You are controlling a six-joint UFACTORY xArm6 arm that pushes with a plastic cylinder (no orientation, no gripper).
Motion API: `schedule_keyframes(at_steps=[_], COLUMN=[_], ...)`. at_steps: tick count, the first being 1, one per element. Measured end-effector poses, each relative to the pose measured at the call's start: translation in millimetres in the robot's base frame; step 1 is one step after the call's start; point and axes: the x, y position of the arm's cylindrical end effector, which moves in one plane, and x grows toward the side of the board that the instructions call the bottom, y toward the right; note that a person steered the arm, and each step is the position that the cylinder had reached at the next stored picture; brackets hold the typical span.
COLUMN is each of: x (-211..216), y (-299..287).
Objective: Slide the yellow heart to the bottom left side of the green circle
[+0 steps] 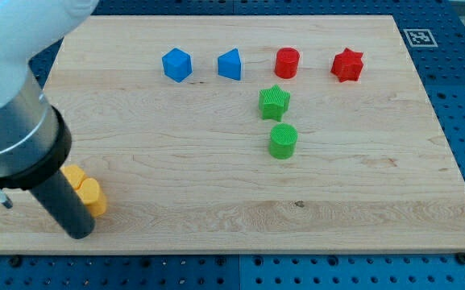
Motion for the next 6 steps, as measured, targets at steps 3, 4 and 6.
schedule_keyframes(at_steps=[3,4,6], x=[-19.6,-19.7,-63.0], y=[-20.8,-50.0,-85.3])
